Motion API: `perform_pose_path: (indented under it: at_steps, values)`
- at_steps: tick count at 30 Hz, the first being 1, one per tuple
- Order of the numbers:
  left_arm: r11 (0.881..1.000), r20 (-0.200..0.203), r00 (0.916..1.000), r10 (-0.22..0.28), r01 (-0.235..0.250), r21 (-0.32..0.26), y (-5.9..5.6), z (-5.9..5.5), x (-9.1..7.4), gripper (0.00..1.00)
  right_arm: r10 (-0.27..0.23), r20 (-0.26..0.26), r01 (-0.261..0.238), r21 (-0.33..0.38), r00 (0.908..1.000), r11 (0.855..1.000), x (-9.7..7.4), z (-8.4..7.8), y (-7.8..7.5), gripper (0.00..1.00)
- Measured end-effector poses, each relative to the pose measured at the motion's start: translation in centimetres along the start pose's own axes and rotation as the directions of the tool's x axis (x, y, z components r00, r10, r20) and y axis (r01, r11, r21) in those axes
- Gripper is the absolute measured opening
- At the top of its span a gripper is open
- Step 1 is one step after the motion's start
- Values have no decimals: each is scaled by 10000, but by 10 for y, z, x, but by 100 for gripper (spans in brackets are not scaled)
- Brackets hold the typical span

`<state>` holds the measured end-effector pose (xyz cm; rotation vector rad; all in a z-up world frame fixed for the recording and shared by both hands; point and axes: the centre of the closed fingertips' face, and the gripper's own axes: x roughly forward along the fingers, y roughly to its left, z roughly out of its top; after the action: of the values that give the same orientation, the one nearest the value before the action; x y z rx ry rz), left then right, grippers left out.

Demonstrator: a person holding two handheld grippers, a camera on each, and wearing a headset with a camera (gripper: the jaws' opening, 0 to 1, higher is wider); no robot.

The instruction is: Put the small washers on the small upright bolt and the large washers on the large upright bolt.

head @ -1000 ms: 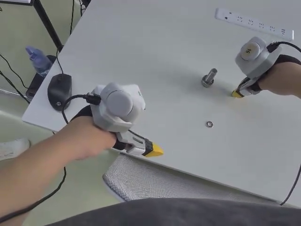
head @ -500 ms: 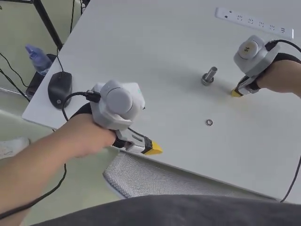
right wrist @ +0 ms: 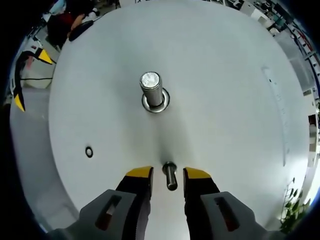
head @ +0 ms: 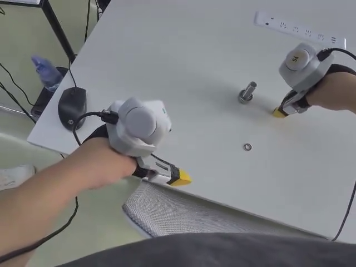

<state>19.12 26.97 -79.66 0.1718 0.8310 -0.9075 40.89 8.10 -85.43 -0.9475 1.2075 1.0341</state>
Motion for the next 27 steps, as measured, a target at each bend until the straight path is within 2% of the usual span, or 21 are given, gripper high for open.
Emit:
perform_pose_path:
  at_steps: [9, 11, 19, 23, 27]
  values:
    - [9999, 157, 9998, 101, -102, 86, 1, 3, -5, 74, -208, 216, 211, -141, 9995, 9997, -26, 5, -1, 25]
    - [9999, 245, 9996, 131, -132, 72, 2, 5, -6, 74, -215, 242, 220, -177, 9995, 9996, -23, 6, -5, 25]
    - [9993, 431, 9989, 199, -213, 302, 0, 15, -7, 77, -321, 314, 330, -277, 9990, 9991, -39, 8, 4, 25]
    - [9990, 660, 9973, 317, -337, 298, 3, 22, -10, 82, -389, 380, 396, -178, 9985, 9991, -41, 7, 0, 26]
    - [9979, 634, 9971, 417, -447, 466, 3, 25, -11, 85, -293, 466, 301, -145, 9985, 9994, -50, 7, 12, 29]
